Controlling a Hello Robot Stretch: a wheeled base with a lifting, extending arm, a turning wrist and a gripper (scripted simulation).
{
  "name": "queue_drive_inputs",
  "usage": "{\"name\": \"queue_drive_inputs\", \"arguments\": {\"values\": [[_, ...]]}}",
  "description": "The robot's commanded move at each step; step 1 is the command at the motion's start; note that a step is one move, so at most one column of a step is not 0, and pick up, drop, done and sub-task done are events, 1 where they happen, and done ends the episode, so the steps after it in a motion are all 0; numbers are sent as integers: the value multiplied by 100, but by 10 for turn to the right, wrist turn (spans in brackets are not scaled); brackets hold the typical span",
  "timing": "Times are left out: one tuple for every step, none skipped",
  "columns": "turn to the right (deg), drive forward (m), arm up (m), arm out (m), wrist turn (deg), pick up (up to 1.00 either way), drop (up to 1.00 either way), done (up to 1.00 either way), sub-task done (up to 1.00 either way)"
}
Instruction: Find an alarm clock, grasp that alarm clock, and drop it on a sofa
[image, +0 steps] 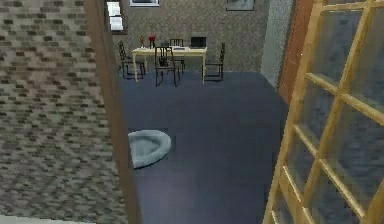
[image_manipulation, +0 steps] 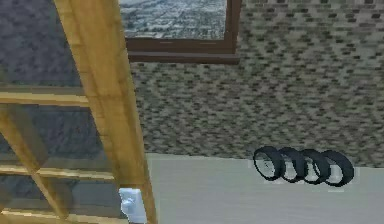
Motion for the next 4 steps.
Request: {"name": "queue_drive_inputs", "arguments": {"values": [[0,100,0,0,0,0,0,0,0],[30,0,0,0,0,0,0,0,0],[0,100,0,0,0,0,0,0,0],[30,0,0,0,0,0,0,0,0]]}}
